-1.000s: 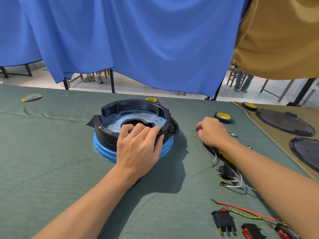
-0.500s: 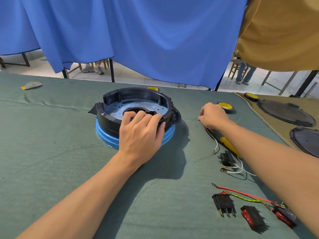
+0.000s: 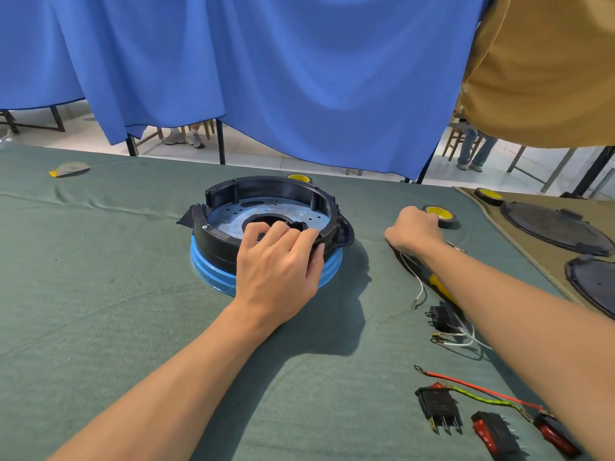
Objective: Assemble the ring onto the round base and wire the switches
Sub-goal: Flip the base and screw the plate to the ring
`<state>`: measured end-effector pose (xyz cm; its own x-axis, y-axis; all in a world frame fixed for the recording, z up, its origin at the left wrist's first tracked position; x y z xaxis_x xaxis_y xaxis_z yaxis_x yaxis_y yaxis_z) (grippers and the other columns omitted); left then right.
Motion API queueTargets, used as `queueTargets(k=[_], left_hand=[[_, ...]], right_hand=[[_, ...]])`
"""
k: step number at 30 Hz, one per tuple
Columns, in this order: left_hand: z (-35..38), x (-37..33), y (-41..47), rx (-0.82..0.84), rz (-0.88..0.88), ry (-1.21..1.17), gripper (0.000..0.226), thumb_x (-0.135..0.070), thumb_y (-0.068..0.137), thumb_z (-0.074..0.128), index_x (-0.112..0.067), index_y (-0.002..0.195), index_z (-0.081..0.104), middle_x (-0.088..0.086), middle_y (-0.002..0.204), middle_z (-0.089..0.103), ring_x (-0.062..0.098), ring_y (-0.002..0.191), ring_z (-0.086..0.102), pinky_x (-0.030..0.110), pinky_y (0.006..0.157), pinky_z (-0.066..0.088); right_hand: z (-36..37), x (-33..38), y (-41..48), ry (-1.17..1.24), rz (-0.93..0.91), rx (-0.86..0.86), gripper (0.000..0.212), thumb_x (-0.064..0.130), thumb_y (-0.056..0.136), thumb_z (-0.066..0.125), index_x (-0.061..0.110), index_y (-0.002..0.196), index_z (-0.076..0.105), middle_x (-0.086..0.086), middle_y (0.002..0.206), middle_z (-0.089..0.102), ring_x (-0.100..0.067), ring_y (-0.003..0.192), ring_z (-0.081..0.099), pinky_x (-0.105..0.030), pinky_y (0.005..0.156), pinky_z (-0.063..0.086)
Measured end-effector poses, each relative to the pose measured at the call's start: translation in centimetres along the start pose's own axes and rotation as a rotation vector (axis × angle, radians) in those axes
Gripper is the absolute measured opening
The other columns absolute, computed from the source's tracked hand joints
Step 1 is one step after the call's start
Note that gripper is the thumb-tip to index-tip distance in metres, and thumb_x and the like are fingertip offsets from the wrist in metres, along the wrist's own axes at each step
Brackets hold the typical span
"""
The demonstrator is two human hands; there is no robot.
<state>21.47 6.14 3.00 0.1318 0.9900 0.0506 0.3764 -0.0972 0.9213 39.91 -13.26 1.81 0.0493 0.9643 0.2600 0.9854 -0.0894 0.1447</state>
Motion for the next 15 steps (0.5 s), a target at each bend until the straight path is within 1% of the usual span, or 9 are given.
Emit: queueTargets(k=[1,3,5,7,9,11,13,15], left_hand=[[0.0,0.0,0.0,0.001,0.002,0.000,0.018,-0.026,0.092,0.059,-0.015,0.083,0.071,-0.004,0.066,0.065,0.021,0.068,0.061,0.037,0.076,0.041],[-0.1,0.0,0.0,0.000,0.005,0.004,0.018,-0.027,0.091,0.060,-0.014,0.084,0.071,-0.004,0.066,0.065,0.021,0.068,0.061,0.037,0.076,0.042],[-0.1,0.1,0.0,0.002,-0.001,0.018,0.020,-0.029,0.091,0.060,-0.013,0.084,0.071,-0.003,0.065,0.064,0.022,0.068,0.061,0.037,0.076,0.041],[-0.1,0.2,0.0,-0.003,-0.015,0.028,0.022,-0.030,0.090,0.061,-0.012,0.082,0.070,-0.003,0.064,0.063,0.022,0.068,0.061,0.037,0.078,0.041],[-0.2,0.2,0.1,-0.008,-0.027,0.034,0.023,-0.031,0.090,0.061,-0.012,0.081,0.070,-0.003,0.064,0.063,0.022,0.068,0.061,0.037,0.078,0.040],[-0.2,0.1,0.0,-0.005,-0.030,0.034,0.024,-0.032,0.090,0.060,-0.012,0.080,0.070,-0.003,0.064,0.063,0.022,0.067,0.061,0.037,0.079,0.039],[-0.1,0.1,0.0,0.004,-0.032,0.035,0.024,-0.032,0.090,0.060,-0.013,0.080,0.070,-0.002,0.065,0.064,0.022,0.068,0.061,0.037,0.079,0.039],[-0.1,0.1,0.0,0.014,-0.032,0.037,0.023,-0.032,0.090,0.060,-0.013,0.081,0.070,-0.002,0.067,0.066,0.022,0.069,0.061,0.038,0.079,0.037]], right_hand=[[0.0,0.0,-0.1,-0.023,0.003,-0.016,0.016,0.024,0.089,0.060,0.008,0.087,0.057,-0.015,0.108,0.061,-0.036,0.118,0.043,-0.042,0.078,0.045],[-0.1,0.2,-0.4,-0.062,-0.007,-0.052,0.015,0.021,0.089,0.060,0.008,0.095,0.065,-0.013,0.110,0.062,-0.034,0.116,0.042,-0.040,0.077,0.042],[-0.6,0.6,-0.9,-0.023,-0.042,-0.089,0.016,0.018,0.090,0.059,0.009,0.099,0.070,-0.012,0.112,0.064,-0.034,0.116,0.043,-0.039,0.080,0.042],[-1.6,1.3,-1.7,0.162,-0.097,-0.119,0.013,0.020,0.091,0.062,0.011,0.093,0.072,-0.010,0.107,0.068,-0.033,0.111,0.051,-0.038,0.083,0.045],[-3.0,2.3,-3.3,0.439,-0.166,-0.114,0.009,0.022,0.089,0.067,0.016,0.086,0.072,-0.004,0.095,0.071,-0.026,0.099,0.062,-0.041,0.086,0.052],[-4.5,3.5,-5.9,0.641,-0.274,-0.093,0.006,0.024,0.086,0.071,0.020,0.082,0.072,0.003,0.085,0.072,-0.017,0.086,0.067,-0.042,0.082,0.056],[-5.5,4.6,-8.4,0.763,-0.385,-0.034,0.003,0.023,0.083,0.073,0.022,0.080,0.072,0.007,0.079,0.073,-0.011,0.079,0.068,-0.039,0.078,0.058],[-6.1,5.8,-10.4,0.782,-0.475,0.011,0.004,0.020,0.081,0.075,0.022,0.079,0.072,0.008,0.075,0.073,-0.008,0.075,0.068,-0.036,0.077,0.058]])
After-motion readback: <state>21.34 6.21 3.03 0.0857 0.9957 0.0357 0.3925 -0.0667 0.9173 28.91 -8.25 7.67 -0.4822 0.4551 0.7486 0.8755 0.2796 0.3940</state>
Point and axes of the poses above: each hand's wrist, its own y-axis towards the middle knuckle, its own z-axis out of the palm, x = y × z, the point moved 5 cm from there along y, towards the middle knuckle
